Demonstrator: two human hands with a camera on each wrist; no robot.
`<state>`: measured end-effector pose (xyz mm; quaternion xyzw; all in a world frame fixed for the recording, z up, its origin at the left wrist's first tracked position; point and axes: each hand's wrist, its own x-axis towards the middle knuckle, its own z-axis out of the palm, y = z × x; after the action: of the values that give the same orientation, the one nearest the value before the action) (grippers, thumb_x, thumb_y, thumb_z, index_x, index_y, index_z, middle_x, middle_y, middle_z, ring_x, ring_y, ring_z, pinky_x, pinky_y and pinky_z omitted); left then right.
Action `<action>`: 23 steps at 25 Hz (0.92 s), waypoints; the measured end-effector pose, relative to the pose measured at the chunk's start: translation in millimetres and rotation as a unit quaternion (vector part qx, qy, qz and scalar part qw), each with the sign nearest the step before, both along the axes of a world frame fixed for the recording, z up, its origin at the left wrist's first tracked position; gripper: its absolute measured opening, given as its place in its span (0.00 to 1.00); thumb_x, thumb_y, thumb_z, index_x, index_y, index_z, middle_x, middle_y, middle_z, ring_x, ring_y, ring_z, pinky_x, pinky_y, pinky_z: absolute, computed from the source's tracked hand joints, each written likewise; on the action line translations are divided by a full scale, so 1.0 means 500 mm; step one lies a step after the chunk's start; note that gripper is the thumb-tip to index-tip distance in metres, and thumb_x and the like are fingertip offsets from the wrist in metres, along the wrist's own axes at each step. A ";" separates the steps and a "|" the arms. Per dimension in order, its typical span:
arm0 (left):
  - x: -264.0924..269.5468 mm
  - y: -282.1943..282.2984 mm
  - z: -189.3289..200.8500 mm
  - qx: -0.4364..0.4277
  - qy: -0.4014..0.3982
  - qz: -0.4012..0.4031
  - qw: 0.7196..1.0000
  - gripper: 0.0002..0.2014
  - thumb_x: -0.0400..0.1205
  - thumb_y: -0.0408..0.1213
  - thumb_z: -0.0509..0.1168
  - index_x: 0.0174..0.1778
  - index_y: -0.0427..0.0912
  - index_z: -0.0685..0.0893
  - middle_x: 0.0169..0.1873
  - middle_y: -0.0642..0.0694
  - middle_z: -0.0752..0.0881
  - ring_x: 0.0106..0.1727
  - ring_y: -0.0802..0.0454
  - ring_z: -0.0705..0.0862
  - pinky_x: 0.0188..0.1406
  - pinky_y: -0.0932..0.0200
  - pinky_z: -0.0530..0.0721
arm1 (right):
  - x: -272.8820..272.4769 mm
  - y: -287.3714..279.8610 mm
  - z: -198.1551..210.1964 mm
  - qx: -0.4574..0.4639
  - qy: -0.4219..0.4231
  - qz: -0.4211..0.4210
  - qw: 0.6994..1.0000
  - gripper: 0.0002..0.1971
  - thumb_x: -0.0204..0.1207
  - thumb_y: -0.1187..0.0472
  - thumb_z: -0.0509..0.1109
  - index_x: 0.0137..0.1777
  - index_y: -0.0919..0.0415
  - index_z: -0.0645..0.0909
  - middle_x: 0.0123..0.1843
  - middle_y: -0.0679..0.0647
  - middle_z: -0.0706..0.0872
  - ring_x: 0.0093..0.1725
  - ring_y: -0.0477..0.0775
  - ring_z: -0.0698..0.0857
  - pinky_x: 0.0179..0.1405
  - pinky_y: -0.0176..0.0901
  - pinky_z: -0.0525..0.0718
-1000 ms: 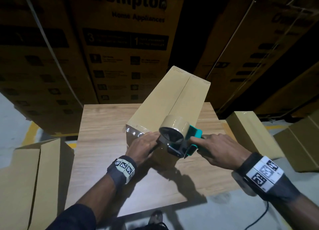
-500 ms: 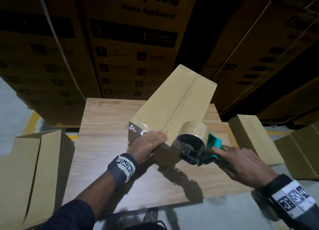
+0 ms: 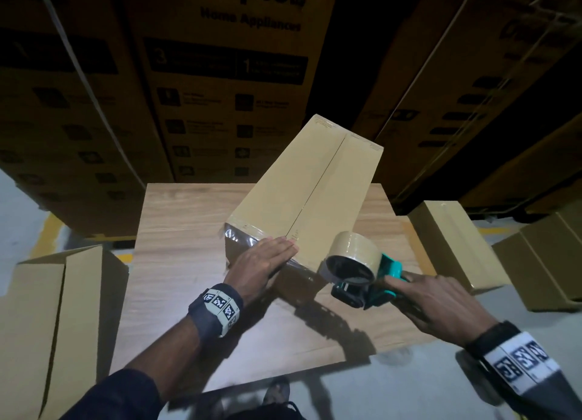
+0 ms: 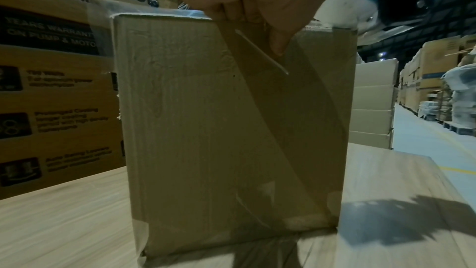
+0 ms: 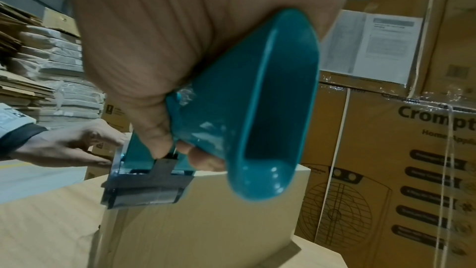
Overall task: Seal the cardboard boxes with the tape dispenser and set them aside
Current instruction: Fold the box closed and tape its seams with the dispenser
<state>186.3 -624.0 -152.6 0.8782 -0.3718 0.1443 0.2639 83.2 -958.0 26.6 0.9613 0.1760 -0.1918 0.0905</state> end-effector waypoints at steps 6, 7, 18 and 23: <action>-0.038 -0.100 0.010 0.111 -0.025 -0.051 0.992 0.26 0.85 0.45 0.68 0.80 0.43 0.77 0.77 0.42 0.80 0.80 0.46 0.76 0.83 0.45 0.70 | -0.003 -0.004 -0.005 -0.011 0.006 0.009 1.000 0.20 0.88 0.42 0.55 0.75 0.28 0.53 0.57 0.46 0.82 0.37 0.46 0.82 0.37 0.41 0.87; -0.042 -0.115 0.007 0.113 0.005 -0.058 0.992 0.30 0.83 0.43 0.72 0.81 0.42 0.75 0.79 0.41 0.78 0.82 0.46 0.75 0.85 0.46 0.67 | 0.000 -0.003 -0.005 -0.012 0.002 0.013 1.000 0.20 0.88 0.42 0.55 0.75 0.27 0.53 0.56 0.46 0.82 0.37 0.47 0.82 0.37 0.41 0.87; -0.030 -0.105 0.018 0.021 -0.010 -0.076 0.997 0.41 0.66 0.23 0.83 0.77 0.41 0.80 0.72 0.41 0.85 0.71 0.46 0.85 0.77 0.42 0.71 | -0.021 -0.042 0.087 0.038 -0.048 0.026 0.998 0.21 0.81 0.46 0.64 0.74 0.35 0.69 0.49 0.42 0.83 0.27 0.43 0.73 0.19 0.36 0.77; -0.029 -0.102 0.013 0.036 0.011 -0.080 0.996 0.42 0.67 0.24 0.82 0.80 0.41 0.78 0.75 0.41 0.82 0.76 0.45 0.82 0.79 0.41 0.70 | -0.059 -0.090 0.115 0.030 -0.053 0.030 0.998 0.26 0.75 0.50 0.77 0.72 0.37 0.75 0.48 0.38 0.84 0.25 0.38 0.71 0.20 0.27 0.60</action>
<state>171.6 -675.2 -146.1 0.8564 -0.4427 0.0999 0.2464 53.9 -1003.0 83.9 0.9667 0.2051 -0.1327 0.0761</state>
